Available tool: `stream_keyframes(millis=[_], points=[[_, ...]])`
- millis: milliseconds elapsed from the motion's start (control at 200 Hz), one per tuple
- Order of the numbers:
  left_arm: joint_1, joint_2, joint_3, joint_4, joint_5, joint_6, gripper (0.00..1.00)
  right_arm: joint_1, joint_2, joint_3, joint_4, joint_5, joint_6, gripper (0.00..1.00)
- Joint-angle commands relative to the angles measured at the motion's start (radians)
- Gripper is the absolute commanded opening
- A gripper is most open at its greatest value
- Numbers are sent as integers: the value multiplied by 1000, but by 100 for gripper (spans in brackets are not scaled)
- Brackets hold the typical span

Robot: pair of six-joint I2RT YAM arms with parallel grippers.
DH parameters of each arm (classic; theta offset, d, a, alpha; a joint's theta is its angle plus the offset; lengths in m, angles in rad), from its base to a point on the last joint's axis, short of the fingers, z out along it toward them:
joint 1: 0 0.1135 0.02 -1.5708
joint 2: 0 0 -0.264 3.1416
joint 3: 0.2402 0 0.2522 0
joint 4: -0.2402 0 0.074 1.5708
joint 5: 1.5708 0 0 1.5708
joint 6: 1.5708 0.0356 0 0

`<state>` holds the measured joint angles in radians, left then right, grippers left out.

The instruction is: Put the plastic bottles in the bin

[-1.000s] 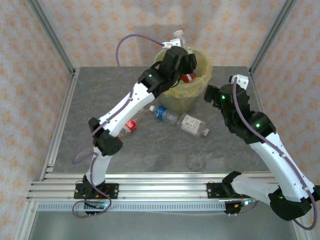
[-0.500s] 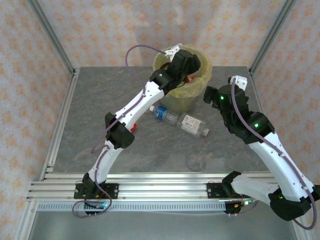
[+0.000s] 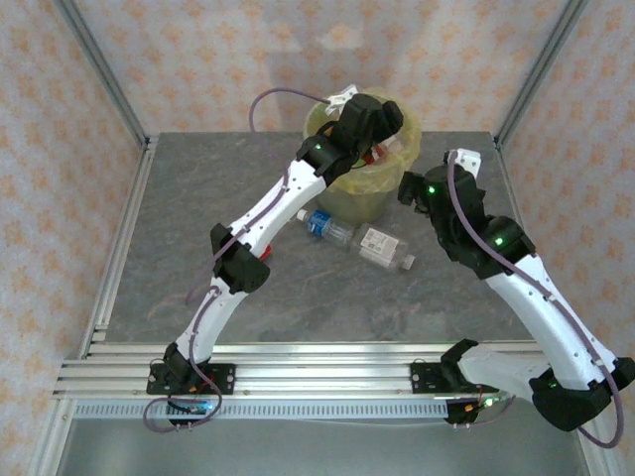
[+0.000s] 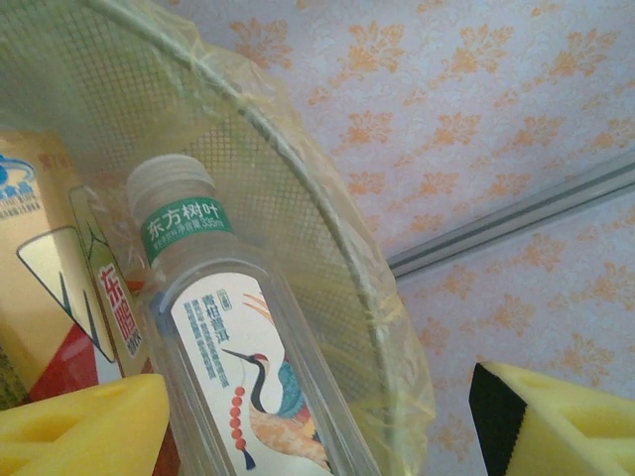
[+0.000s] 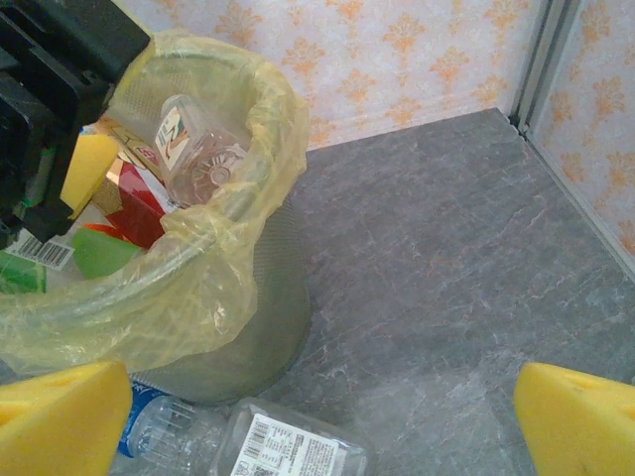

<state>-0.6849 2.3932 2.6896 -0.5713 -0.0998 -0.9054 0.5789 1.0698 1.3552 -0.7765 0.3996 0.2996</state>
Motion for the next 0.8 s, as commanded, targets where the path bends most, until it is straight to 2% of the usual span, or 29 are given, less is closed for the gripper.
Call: stream_keyframes(millis=[0,110,225,330,420,596,701,791], points=[[15,-66,32,-12,6,61,81,-4,12,5,-7,2,11,99],[18,-119,32,-34,-5,131,82,-4,22,0,-27,-12,10,99],[18,-186,23,-76,-15,210,83,-4,34,-22,-45,-79,-9,99],[18,-273,-45,-92,-34,273,84,-4,38,-60,-53,-115,-17,99],[18,-380,-187,-51,-54,313,85,-4,39,-96,-57,-131,-17,99],[17,-653,-551,132,-124,365,87,-3,58,-148,-52,-171,-9,99],[18,-793,-755,191,-190,425,94,-4,72,-167,-36,-218,-5,99],[22,-889,-886,172,-262,461,98,-4,82,-184,-9,-257,-6,99]])
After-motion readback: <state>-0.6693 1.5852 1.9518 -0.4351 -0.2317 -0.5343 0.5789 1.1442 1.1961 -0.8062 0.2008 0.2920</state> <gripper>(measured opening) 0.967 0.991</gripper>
